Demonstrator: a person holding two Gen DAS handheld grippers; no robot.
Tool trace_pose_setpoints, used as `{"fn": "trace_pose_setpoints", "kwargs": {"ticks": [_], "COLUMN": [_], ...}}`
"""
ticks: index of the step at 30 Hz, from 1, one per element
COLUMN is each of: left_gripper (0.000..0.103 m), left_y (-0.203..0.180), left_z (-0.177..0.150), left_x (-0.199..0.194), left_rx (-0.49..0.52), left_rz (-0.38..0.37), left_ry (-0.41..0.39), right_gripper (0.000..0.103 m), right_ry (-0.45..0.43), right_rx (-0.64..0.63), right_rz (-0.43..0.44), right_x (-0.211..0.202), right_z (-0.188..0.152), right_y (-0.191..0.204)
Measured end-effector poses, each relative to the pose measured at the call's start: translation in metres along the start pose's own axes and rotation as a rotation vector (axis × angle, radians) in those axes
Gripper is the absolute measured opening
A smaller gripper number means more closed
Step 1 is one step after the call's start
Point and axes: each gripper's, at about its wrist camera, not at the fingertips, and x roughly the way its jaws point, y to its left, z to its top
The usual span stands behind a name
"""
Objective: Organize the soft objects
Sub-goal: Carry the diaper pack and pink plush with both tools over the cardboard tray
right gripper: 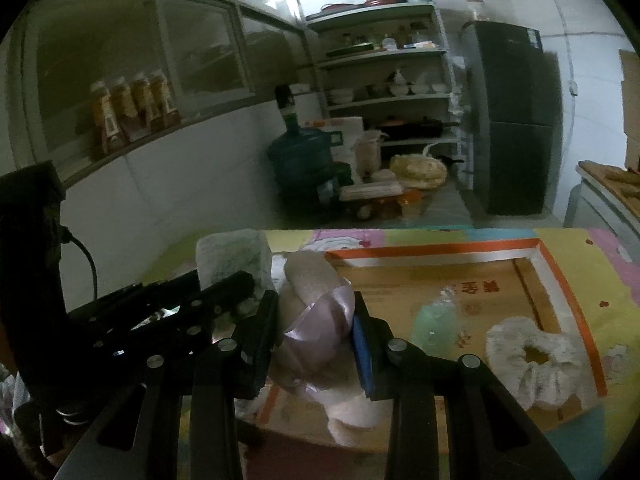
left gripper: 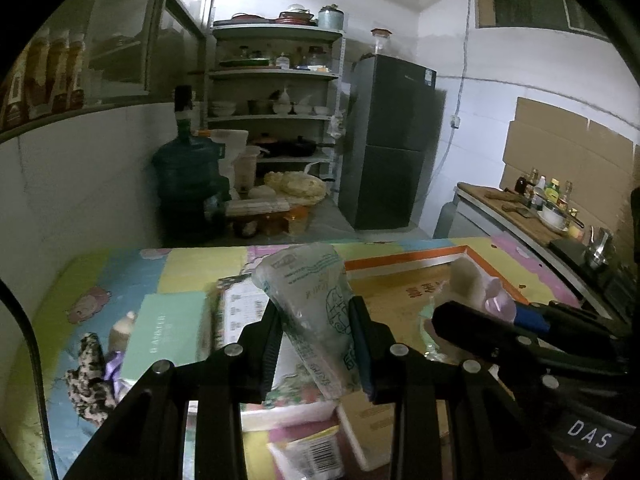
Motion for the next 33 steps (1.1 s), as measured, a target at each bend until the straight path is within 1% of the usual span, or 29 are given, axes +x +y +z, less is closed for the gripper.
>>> {"fn": "trace_pose_setpoints", "kwargs": {"ticks": [7, 18, 27, 33], "left_gripper": [0.033, 0.033, 0.033, 0.033], "left_y": [-0.025, -0.064, -0.084, -0.094], "left_z": [0.002, 0.004, 0.003, 0.004], "left_x": [0.011, 0.027, 0.047, 0.061], "left_rx": [0.014, 0.022, 0.017, 0.022], "left_rz": [-0.019, -0.048, -0.056, -0.061], "left_ry": [0.012, 0.033, 0.067, 0.089], "right_gripper": [0.036, 0.036, 0.036, 0.036], "right_ry": [-0.011, -0.040, -0.051, -0.050], "right_rx": [0.019, 0.062, 0.084, 0.071], "right_rz": [-0.037, -0.114, -0.161, -0.177], "right_x": [-0.009, -0.034, -0.051, -0.050], "right_z": [-0.001, -0.002, -0.004, 0.002], "right_y": [-0.026, -0.081, -0.122, -0.139]}}
